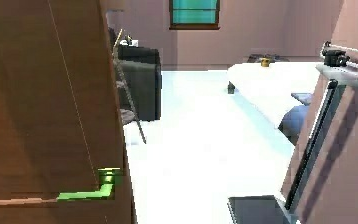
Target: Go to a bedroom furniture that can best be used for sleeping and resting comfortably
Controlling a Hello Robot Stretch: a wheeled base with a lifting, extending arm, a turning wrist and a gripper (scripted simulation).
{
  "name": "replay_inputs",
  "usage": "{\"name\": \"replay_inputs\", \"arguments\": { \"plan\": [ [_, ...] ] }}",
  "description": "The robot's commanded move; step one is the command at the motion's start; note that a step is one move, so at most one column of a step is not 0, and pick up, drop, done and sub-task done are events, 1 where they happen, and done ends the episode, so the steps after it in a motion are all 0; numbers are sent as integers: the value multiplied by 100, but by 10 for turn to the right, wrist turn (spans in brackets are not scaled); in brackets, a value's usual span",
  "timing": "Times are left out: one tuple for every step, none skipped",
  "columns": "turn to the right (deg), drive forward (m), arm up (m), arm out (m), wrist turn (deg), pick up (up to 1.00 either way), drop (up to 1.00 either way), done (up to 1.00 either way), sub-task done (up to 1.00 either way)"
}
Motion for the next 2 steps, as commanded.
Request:
{"name": "replay_inputs", "arguments": {
  "plan": [
    [-30,0,0,0,0,0,0,0,0],
    [240,0,0,0,0,0,0,0,0]
  ]
}}
